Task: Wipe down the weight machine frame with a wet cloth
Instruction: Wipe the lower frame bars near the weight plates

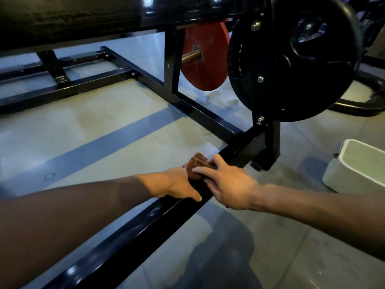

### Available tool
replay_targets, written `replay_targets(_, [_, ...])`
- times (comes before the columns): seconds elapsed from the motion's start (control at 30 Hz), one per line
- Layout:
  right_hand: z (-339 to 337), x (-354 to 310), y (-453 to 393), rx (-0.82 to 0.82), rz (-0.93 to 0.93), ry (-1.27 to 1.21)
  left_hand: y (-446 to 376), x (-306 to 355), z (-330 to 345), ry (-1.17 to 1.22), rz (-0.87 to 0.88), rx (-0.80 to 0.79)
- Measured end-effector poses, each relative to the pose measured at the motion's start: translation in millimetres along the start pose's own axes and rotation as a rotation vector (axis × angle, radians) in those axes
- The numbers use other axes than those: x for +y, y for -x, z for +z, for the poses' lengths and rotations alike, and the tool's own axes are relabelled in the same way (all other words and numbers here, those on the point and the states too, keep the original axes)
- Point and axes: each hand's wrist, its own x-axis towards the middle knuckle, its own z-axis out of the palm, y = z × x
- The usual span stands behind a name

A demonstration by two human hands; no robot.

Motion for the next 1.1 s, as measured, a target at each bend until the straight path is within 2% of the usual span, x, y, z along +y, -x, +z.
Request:
replay_targets(0.07, [-4,19,0,-0.008,-0.138,0.077,2,-1,1,-0.09,-0.024,0.04])
replay_targets(0.13, [-6,62,-5,0.068,-0.156,0.215,3,-2,2,-0.149,-0.067,0.058])
replay_targets(0.27, [-14,142,-22,0.203,0.33,0.187,-1,-6,2,-0.14,-0.064,0.025])
replay_targets(0.33, [-21,147,-33,0.216,0.547,0.08,-4,-8,1,-0.152,-0.046,-0.003])
replay_targets(0.37, [-21,136,-37,0.214,0.574,0.038,-4,-10,1,-0.153,-0.043,-0.008])
replay_targets(0.43, [-15,97,-32,0.198,0.503,-0.003,-6,-12,-1,-0.188,-0.035,-0.021])
replay_targets(0.53, [-2,36,-1,0.154,0.161,-0.006,-13,-6,-6,-0.258,-0.023,-0.045])
replay_targets(0.6, [1,32,6,0.179,0.049,0.001,-20,2,-7,-0.234,-0.024,-0.052])
replay_targets(0.67, [0,60,0,0.271,0.052,0.059,-26,9,1,-0.139,-0.05,-0.025])
replay_targets(0.77, [-8,139,-23,0.428,0.339,0.111,-23,10,20,-0.031,-0.091,0.079])
replay_targets(0.83, [-17,181,-35,0.388,0.567,0.122,-21,8,26,-0.029,-0.102,0.138])
replay_targets(0.87, [-20,188,-40,0.367,0.602,0.118,-20,8,28,-0.04,-0.11,0.159])
replay_targets(0.97, [-15,153,-38,0.365,0.576,0.006,-19,9,30,-0.058,-0.176,0.177])
replay_targets(1.1, [-5,76,0,0.208,0.149,-0.144,-19,11,28,-0.104,-0.149,0.223])
